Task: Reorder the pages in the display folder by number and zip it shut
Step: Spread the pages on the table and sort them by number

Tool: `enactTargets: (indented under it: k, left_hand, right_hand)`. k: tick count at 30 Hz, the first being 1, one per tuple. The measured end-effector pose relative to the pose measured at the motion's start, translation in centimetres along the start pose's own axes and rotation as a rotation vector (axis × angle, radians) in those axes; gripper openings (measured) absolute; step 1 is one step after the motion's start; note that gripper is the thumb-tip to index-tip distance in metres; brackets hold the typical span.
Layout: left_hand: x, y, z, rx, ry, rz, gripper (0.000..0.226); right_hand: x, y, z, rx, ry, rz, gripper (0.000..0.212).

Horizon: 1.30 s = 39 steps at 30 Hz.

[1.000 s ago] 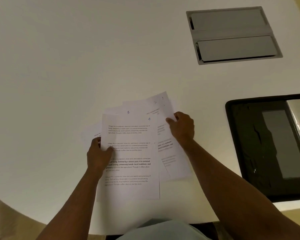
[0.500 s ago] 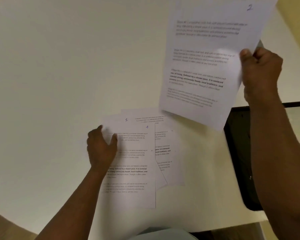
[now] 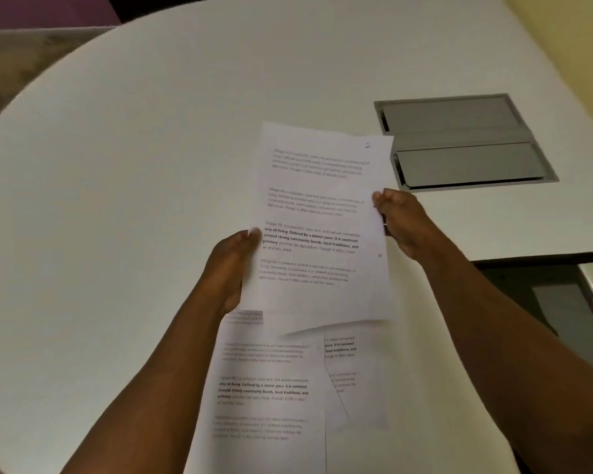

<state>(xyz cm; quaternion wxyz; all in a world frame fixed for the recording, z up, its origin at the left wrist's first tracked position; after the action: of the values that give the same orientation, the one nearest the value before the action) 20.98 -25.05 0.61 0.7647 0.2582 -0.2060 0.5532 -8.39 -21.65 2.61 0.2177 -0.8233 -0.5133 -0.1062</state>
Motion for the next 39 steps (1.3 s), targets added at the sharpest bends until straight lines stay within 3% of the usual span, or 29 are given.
enactTargets:
  k: [3, 7, 11, 17, 23, 33, 37, 39]
  left_hand:
    - [-2.0, -1.9, -0.7, -0.086, 0.052, 0.118, 0.013]
    - [-4.4, -4.0, -2.9, -0.018, -0.043, 0.215, 0.004]
    - [-6.3, -5.0, -3.7, 0.078, -0.097, 0.247, 0.014]
    - [-9.7, -8.4, -2.9, 0.128, -0.069, 0.284, 0.022]
    - [-14.6, -13.1, 1.9, -0.056, 0.013, 0.355, 0.003]
    - [-21.8, -20.2, 8.6, -0.337, 0.038, 0.394, 0.002]
    - [-23.1, -22.4, 9.4, -0.452, 0.053, 0.470, 0.006]
    - [-23.3, -23.2, 10.1, -0.543, 0.084, 0.554, 0.015]
  right_hand:
    - [-1.6, 1.6, 1.4, 0.012, 0.032, 0.020, 0.040]
    - [-2.2, 3.4, 3.0, -0.043, 0.070, 0.119, 0.033]
    - [-3.8, 3.9, 5.6, 0.023, 0.106, 0.183, 0.023]
    - [-6.7, 3.3, 6.0, 0.038, 0.054, 0.275, 0.031]
    - [-12.0, 1.7, 1.9, 0.035, -0.059, 0.288, 0.016]
    - [-20.1, 3.2, -0.2, 0.108, -0.030, 0.186, 0.021]
    - [-21.4, 4.5, 0.4, 0.170, -0.019, 0.192, 0.029]
    - [-21.3, 4.8, 0.2, 0.251, -0.008, 0.231, 0.024]
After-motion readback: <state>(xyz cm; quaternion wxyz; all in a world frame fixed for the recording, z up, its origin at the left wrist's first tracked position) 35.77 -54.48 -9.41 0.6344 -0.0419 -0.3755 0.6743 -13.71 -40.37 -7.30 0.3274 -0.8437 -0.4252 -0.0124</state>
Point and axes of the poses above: each hand's wrist, its own x-axis away from the middle knuckle, its own y-axis out of the palm, z = x × y, the point moved 10 cm from there along -x, towards the middle knuckle, and after that the axes turned 1 degree about -y, right-handed, at the moved point
